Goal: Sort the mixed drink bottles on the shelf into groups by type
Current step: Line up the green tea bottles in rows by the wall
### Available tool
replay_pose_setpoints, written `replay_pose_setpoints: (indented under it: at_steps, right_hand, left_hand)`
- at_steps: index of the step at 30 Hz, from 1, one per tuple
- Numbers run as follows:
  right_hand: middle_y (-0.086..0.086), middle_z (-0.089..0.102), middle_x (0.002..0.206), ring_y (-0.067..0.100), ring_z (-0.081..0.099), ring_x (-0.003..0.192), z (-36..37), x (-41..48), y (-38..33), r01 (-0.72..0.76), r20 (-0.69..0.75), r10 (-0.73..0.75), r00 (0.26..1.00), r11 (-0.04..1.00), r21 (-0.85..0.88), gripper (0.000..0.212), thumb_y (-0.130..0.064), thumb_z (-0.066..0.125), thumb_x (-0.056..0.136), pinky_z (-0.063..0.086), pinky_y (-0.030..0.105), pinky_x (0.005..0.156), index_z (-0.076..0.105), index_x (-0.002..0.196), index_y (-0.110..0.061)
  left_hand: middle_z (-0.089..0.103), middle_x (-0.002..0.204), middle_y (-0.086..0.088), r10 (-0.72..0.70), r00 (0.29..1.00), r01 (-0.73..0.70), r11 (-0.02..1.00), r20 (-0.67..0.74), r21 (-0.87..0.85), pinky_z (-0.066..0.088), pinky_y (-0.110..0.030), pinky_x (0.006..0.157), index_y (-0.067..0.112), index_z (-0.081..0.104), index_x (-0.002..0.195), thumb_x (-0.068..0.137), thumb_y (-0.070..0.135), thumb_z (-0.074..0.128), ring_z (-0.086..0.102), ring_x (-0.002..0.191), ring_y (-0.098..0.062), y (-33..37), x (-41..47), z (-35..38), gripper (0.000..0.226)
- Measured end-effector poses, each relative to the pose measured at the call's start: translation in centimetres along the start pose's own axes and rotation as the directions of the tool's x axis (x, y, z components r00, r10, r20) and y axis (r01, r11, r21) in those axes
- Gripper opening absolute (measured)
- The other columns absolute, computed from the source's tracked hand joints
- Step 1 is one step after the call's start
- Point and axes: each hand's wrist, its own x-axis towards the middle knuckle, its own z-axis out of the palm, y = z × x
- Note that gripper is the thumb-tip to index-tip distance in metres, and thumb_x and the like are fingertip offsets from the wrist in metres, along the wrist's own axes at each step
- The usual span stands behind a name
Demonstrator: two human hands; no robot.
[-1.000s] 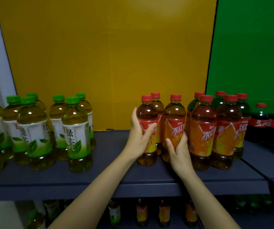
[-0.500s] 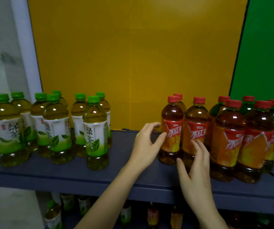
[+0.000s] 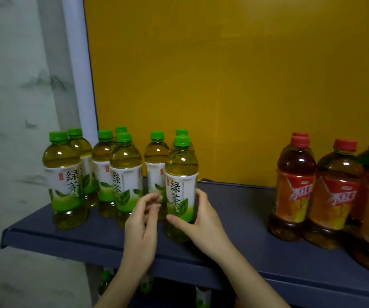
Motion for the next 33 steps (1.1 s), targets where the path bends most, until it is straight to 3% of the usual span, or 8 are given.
replay_pose_setpoints:
  at_steps: [4, 8, 14, 17, 20, 24, 29, 33]
  right_hand:
    - [-0.016, 0.060, 0.112, 0.005, 0.056, 0.107, 0.0, 0.8, 0.8, 0.004, -0.034, -0.005, 0.999, 0.999, -0.038, 0.057, -0.047, 0.074, 0.069, 0.048, 0.036, 0.090, 0.042, 0.114, -0.034]
    - [-0.014, 0.065, 0.113, 0.003, 0.060, 0.107, -1.5, 0.8, 2.2, -0.047, -0.081, 0.056, 0.995, 0.993, 0.107, 0.062, -0.047, 0.075, 0.063, 0.049, 0.041, 0.094, 0.046, 0.116, -0.035]
    - [-0.022, 0.062, 0.105, -0.012, 0.059, 0.095, -4.4, 1.9, 3.4, -0.111, -0.127, 0.133, 0.983, 0.980, 0.164, 0.047, -0.020, 0.074, 0.075, 0.049, 0.017, 0.080, 0.046, 0.107, -0.041]
    - [-0.023, 0.060, 0.105, -0.009, 0.059, 0.095, -5.4, 2.7, 4.1, -0.133, -0.130, 0.155, 0.979, 0.978, 0.158, 0.052, -0.019, 0.073, 0.076, 0.049, 0.017, 0.080, 0.043, 0.113, -0.040]
    - [-0.022, 0.057, 0.107, -0.008, 0.057, 0.098, -6.0, 3.8, 4.7, -0.150, -0.071, 0.163, 0.984, 0.975, 0.163, 0.057, -0.015, 0.072, 0.077, 0.048, 0.011, 0.074, 0.039, 0.120, -0.034]
    - [-0.021, 0.056, 0.111, -0.006, 0.055, 0.102, -6.4, 5.3, 5.4, -0.160, -0.007, 0.163, 0.987, 0.975, 0.153, 0.058, -0.015, 0.070, 0.079, 0.048, 0.011, 0.078, 0.036, 0.124, -0.031]
    - [-0.013, 0.050, 0.122, 0.005, 0.051, 0.113, -6.5, 6.2, 6.7, -0.182, -0.018, 0.186, 0.982, 0.972, 0.151, 0.070, -0.021, 0.068, 0.082, 0.044, 0.029, 0.097, 0.025, 0.136, -0.025]
    - [-0.011, 0.048, 0.122, 0.009, 0.049, 0.113, -6.5, 6.6, 7.1, -0.176, -0.029, 0.184, 0.982, 0.969, 0.174, 0.072, -0.019, 0.067, 0.082, 0.045, 0.028, 0.095, 0.021, 0.136, -0.023]
  left_hand:
    - [0.062, 0.114, 0.008, -0.077, 0.975, 0.075, 0.997, 0.207, 0.016, 0.042, -0.004, 0.083, 0.037, 0.052, 0.106, 0.093, 0.006, 0.047, 0.059, 0.106, 0.000, -1.6, 0.7, -0.3, 0.034]
    - [0.043, 0.137, 0.006, -0.140, 0.909, 0.140, 0.990, 0.393, 0.029, 0.034, 0.000, 0.092, 0.025, 0.037, 0.135, 0.094, 0.010, 0.048, 0.042, 0.126, -0.002, -2.4, 1.5, 0.3, 0.046]
    - [0.010, 0.156, 0.009, -0.115, 0.889, 0.079, 0.992, 0.443, 0.100, 0.017, -0.033, 0.118, 0.023, 0.003, 0.149, 0.094, 0.019, 0.050, 0.012, 0.143, -0.007, -3.2, 2.4, 2.5, 0.073]
    - [-0.004, 0.157, 0.008, -0.129, 0.889, 0.087, 0.990, 0.440, 0.114, 0.009, -0.030, 0.119, 0.019, -0.008, 0.148, 0.094, 0.019, 0.050, 0.001, 0.144, -0.008, -2.8, 2.7, 3.7, 0.080]
    - [-0.001, 0.158, 0.003, -0.155, 0.895, 0.126, 0.987, 0.418, 0.096, 0.014, -0.036, 0.118, 0.015, -0.012, 0.148, 0.091, 0.018, 0.055, 0.006, 0.144, -0.012, -2.7, 3.5, 4.8, 0.087]
    - [0.009, 0.157, -0.005, -0.271, 0.902, 0.251, 0.963, 0.336, 0.101, 0.012, -0.029, 0.115, 0.008, -0.009, 0.148, 0.089, 0.013, 0.058, 0.013, 0.144, -0.020, -3.2, 5.8, 5.9, 0.089]
    - [0.049, 0.136, -0.008, -0.425, 0.845, 0.437, 0.898, 0.324, 0.038, 0.040, -0.042, 0.105, 0.011, 0.032, 0.134, 0.083, 0.011, 0.067, 0.048, 0.124, -0.023, -4.9, 8.7, 6.4, 0.061]
    - [0.056, 0.124, -0.001, -0.398, 0.831, 0.439, 0.898, 0.388, -0.022, 0.045, -0.039, 0.100, 0.021, 0.043, 0.119, 0.078, 0.010, 0.072, 0.054, 0.115, -0.018, -5.7, 9.2, 6.5, 0.051]
